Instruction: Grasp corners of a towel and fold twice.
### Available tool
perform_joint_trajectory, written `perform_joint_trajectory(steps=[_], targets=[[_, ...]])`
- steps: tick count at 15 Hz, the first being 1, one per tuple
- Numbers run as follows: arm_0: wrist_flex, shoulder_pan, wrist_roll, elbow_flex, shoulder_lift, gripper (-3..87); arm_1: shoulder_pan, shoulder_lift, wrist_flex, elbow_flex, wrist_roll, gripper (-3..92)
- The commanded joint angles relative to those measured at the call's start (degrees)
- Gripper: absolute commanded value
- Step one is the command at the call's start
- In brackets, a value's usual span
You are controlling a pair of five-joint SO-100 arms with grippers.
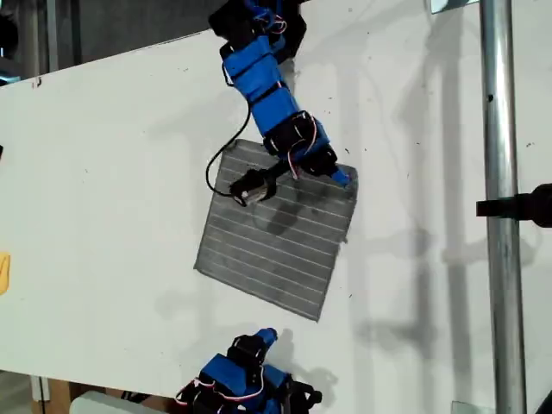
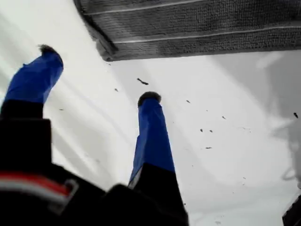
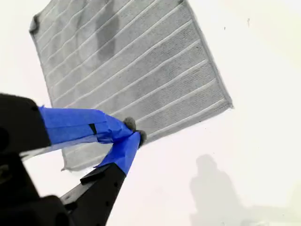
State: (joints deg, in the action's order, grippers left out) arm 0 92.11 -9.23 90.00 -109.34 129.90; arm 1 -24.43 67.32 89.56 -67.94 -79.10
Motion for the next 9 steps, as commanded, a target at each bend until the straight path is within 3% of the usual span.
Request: perform_joint_trajectory(steps=[1,5,9], targets=[[-1.23,-0.62,0.53,0.18,0.18,-2.9,-0.26,-6.33,-2.29,2.64,-0.97,34.7],[-1.85,-0.62,1.05,-1.49,0.70,-2.9,0.62,-12.39,-6.24,4.22,-1.58,32.7],[-2.29,-0.18,0.79,-2.64,2.11,-2.9,0.53,-6.59,2.72,9.67,-0.35,33.2]])
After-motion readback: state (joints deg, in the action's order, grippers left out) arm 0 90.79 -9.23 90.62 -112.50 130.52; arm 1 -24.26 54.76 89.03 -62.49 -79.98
